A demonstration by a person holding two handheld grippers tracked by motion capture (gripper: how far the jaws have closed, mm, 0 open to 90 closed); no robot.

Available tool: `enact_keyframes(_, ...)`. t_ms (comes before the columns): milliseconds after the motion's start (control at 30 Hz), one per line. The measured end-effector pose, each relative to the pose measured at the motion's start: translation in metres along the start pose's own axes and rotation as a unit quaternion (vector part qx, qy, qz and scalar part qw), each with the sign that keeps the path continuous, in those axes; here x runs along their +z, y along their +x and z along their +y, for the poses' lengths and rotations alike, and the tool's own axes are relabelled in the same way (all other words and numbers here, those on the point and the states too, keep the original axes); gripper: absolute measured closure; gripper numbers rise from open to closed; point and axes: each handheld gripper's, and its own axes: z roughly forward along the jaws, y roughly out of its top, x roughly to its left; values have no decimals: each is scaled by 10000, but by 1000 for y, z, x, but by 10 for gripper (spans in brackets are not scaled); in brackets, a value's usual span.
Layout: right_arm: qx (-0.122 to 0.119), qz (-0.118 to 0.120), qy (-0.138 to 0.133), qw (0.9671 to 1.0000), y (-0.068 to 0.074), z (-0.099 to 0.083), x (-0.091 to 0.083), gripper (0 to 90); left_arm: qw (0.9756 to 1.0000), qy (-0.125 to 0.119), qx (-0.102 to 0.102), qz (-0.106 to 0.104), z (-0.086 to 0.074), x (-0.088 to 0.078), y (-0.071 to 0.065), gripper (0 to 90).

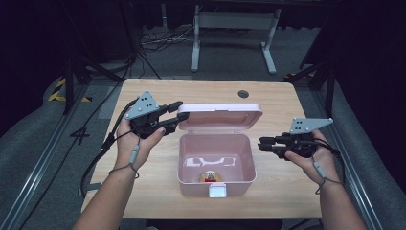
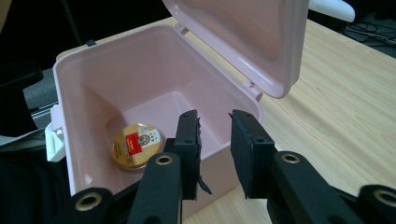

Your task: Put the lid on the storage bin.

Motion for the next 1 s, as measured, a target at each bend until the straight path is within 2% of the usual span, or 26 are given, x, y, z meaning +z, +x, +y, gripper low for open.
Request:
enact_keyframes(233, -19, 65, -53, 10000, 3, 2, -1, 734, 9999, -159, -24, 12, -7, -2, -4, 596)
enact_keyframes(367, -10, 102, -69, 9999, 3, 2, -2, 739, 9999, -160, 9, 29, -9, -4, -8, 586)
enact_keyframes(533, -25, 98, -144, 9998, 3, 2, -4, 799, 9997, -224, -66, -2, -15, -7, -11, 560)
enact_keyframes(633, 42, 214, -279, 9994, 4, 2, -5, 863, 9997, -220, -65, -16, -17, -8, -13, 551)
enact_keyframes(700, 55, 284, -319, 9991, 4, 3, -4, 900, 9998, -195, 2, 4, -19, -10, -16, 548)
enact_keyframes(900, 77, 355, -466, 9983, 6, 3, -3, 900, 9998, -177, 42, -5, -23, -12, -19, 531)
enact_keyframes(1000, 117, 442, -565, 9974, 8, 4, -2, 900, 9998, -128, 150, -3, -26, -15, -23, 519)
